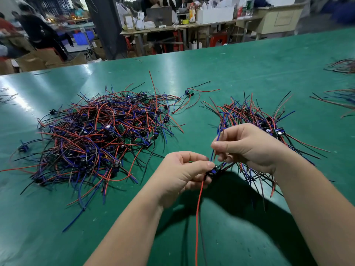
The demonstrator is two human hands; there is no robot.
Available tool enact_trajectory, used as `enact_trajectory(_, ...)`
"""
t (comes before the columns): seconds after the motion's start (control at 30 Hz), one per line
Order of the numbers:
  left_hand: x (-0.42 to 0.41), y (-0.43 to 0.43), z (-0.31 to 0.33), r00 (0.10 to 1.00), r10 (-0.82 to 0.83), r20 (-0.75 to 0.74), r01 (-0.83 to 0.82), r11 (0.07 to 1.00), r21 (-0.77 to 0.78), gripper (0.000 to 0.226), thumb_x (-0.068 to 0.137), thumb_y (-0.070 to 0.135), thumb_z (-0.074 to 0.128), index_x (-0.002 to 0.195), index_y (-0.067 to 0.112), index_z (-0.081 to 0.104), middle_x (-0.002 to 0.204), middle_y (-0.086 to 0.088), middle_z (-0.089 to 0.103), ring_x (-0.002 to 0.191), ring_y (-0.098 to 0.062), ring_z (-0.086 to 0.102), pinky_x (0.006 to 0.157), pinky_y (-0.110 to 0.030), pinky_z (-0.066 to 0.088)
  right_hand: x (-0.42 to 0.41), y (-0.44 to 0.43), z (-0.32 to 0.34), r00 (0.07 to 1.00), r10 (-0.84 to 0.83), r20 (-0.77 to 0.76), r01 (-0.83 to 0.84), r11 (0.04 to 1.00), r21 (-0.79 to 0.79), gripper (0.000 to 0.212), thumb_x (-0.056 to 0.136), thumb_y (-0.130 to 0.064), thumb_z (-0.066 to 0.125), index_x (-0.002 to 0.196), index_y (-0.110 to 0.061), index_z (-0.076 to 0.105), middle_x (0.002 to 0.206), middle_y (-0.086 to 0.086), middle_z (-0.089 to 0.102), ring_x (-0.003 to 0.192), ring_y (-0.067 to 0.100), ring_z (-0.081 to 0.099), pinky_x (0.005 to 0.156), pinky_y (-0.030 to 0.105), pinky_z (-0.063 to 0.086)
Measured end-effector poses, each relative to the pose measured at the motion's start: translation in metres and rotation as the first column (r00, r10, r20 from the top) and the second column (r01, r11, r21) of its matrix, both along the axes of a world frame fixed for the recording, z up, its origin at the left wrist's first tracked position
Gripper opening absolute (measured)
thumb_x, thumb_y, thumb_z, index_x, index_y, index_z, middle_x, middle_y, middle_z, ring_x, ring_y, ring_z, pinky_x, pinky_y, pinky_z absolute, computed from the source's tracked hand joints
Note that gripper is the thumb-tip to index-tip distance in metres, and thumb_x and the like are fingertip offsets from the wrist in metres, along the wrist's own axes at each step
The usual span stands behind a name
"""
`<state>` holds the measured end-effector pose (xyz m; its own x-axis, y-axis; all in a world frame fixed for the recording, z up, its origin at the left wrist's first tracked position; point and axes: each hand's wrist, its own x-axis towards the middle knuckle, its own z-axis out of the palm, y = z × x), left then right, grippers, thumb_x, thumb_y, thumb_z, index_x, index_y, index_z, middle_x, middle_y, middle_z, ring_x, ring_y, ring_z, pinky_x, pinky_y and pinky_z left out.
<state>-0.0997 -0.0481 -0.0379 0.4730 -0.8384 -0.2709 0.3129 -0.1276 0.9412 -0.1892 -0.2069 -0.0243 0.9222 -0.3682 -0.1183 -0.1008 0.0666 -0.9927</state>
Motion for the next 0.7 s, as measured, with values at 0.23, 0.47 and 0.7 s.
enact_trajectory(0.23, -0.005, 0.003, 0.0, 0.975, -0.195, 0.107, 0.183, 0.977, 0.113, 0.008, 0.08, 0.001, 0.071, 0.078, 0.009, 0.069, 0.064, -0.002, 0.069, 0.05, -0.012, 0.065, 0.047, -0.017, 0.048, -0.006, -0.021, 0.011, 0.919, -0.38, 0.102, 0.375, 0.925, 0.065, 0.013, 0.068, -0.007, 0.07, 0.073, 0.001, 0.061, 0.051, 0.004, 0.062, 0.045, 0.011, 0.062, 0.042, 0.014, 0.048)
enact_trajectory(0.47, -0.004, 0.003, -0.004, 0.93, -0.228, 0.288, 0.162, 0.959, 0.234, 0.005, 0.077, 0.012, 0.076, 0.075, 0.015, 0.073, 0.063, 0.002, 0.069, 0.053, -0.006, 0.059, 0.053, -0.017, 0.048, -0.004, -0.024, 0.008, 0.884, -0.463, 0.07, 0.458, 0.886, 0.075, 0.009, 0.078, -0.009, 0.069, 0.077, -0.003, 0.062, 0.052, 0.004, 0.063, 0.043, 0.012, 0.061, 0.039, 0.017, 0.046)
enact_trajectory(0.7, 0.001, 0.005, -0.003, 0.9, -0.207, 0.383, 0.106, 0.957, 0.268, 0.003, 0.076, 0.009, 0.075, 0.079, 0.009, 0.073, 0.06, 0.001, 0.068, 0.051, -0.008, 0.058, 0.049, -0.017, 0.046, -0.009, -0.024, 0.017, 0.872, -0.483, 0.075, 0.47, 0.871, 0.144, 0.02, 0.057, -0.009, 0.073, 0.072, -0.001, 0.062, 0.053, 0.005, 0.065, 0.045, 0.013, 0.063, 0.041, 0.015, 0.048)
